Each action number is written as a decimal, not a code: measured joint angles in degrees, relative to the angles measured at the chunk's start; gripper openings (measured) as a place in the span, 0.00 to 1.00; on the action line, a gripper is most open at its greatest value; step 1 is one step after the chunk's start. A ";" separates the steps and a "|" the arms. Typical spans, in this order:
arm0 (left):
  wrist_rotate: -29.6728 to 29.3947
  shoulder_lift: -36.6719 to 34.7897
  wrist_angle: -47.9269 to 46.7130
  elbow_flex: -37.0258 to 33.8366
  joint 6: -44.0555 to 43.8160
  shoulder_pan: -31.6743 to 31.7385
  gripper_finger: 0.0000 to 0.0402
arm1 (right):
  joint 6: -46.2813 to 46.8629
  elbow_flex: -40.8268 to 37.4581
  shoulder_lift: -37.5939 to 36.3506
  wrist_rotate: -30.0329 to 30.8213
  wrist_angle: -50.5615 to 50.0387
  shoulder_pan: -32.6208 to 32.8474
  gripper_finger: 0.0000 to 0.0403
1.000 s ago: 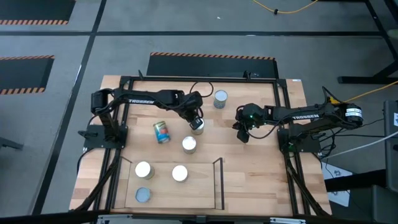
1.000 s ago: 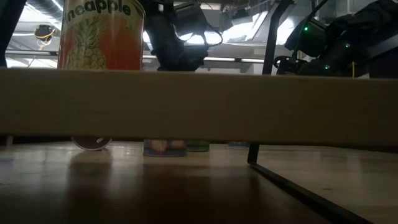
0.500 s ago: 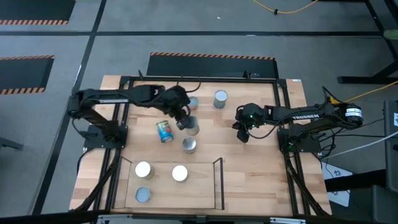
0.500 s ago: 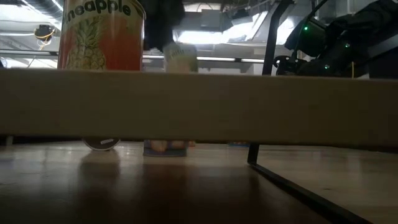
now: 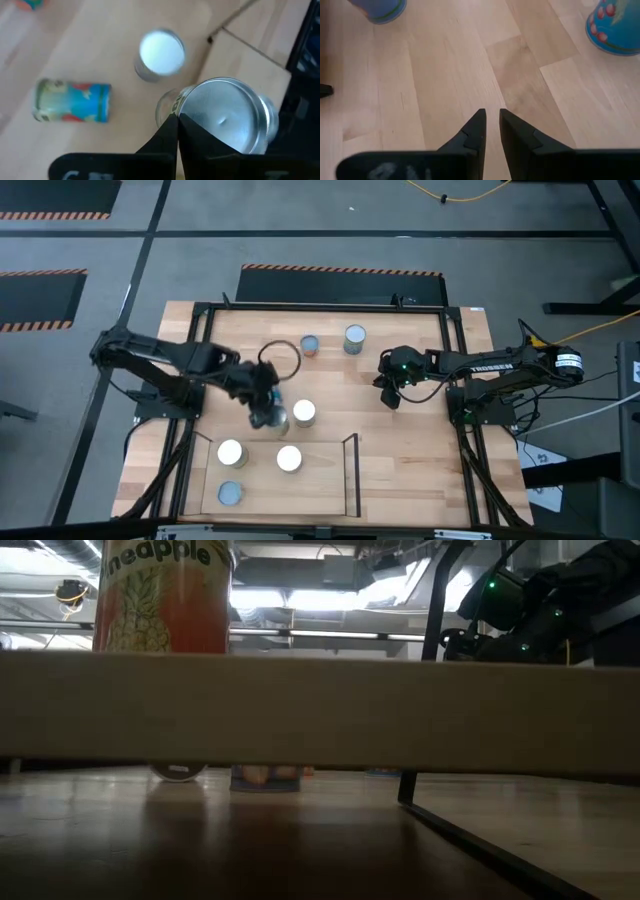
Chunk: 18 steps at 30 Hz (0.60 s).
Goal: Pick and place cans onto a shelf
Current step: Move the canned orange on the shelf
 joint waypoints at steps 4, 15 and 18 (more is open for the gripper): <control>-2.60 0.45 -0.37 0.00 -4.11 -5.22 0.00 | 0.00 0.00 0.00 0.01 0.02 -0.02 0.15; -6.91 0.92 -6.12 0.00 -17.14 -13.98 0.00 | 0.02 0.00 0.00 0.02 0.04 -0.02 0.15; -7.79 1.08 -6.04 0.02 -18.70 -16.16 0.00 | 0.02 0.00 0.00 0.02 0.07 -0.02 0.15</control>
